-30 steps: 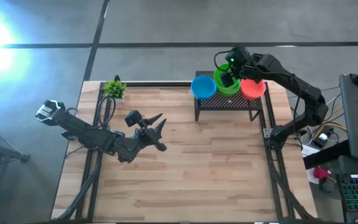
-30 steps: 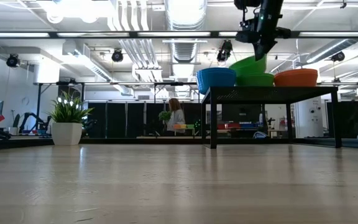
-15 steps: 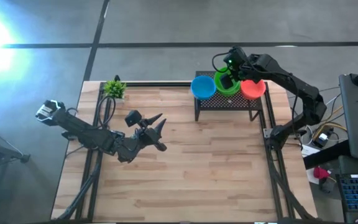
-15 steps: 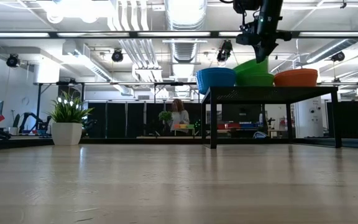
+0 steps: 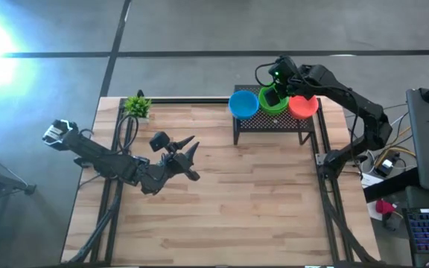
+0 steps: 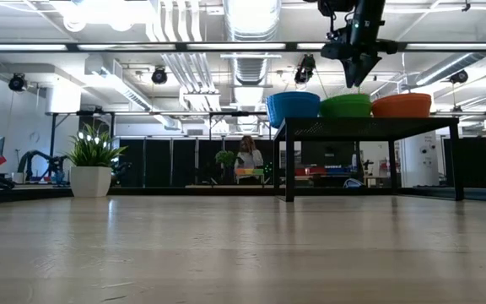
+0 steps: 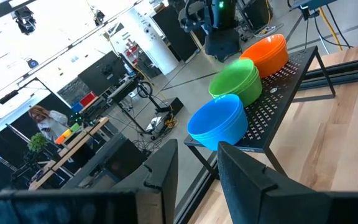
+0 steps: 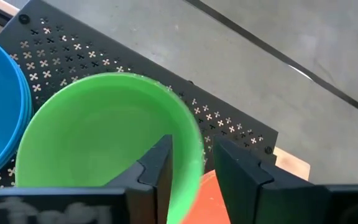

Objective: Pick & Place Mini bowls
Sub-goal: Stack the green bowl on the green bowl on the shelf, then return to Home Position

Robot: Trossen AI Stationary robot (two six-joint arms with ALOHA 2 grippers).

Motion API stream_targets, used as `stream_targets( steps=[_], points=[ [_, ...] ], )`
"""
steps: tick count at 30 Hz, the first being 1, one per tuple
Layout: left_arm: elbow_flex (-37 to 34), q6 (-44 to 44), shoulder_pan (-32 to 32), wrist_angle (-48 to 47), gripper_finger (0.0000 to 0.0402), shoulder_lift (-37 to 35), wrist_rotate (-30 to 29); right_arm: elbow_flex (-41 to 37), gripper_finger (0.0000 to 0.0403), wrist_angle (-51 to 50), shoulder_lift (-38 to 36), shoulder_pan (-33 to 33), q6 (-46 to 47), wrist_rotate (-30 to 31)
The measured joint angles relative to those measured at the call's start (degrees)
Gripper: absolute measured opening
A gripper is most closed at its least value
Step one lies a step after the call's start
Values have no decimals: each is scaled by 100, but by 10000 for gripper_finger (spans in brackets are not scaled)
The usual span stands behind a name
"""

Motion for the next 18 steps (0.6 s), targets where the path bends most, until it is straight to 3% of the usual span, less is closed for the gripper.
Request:
stream_targets(
  steps=[10,14,18],
  points=[
    [0,0,0,0,110,-1,2,33,103,-53,-307,15,17,-20],
    [0,0,0,-4,105,-90,13,35,63,-61,-458,254,9,-33],
    [0,68,0,-117,76,-303,86,35,15,-60,-602,819,-28,-22]
  ],
)
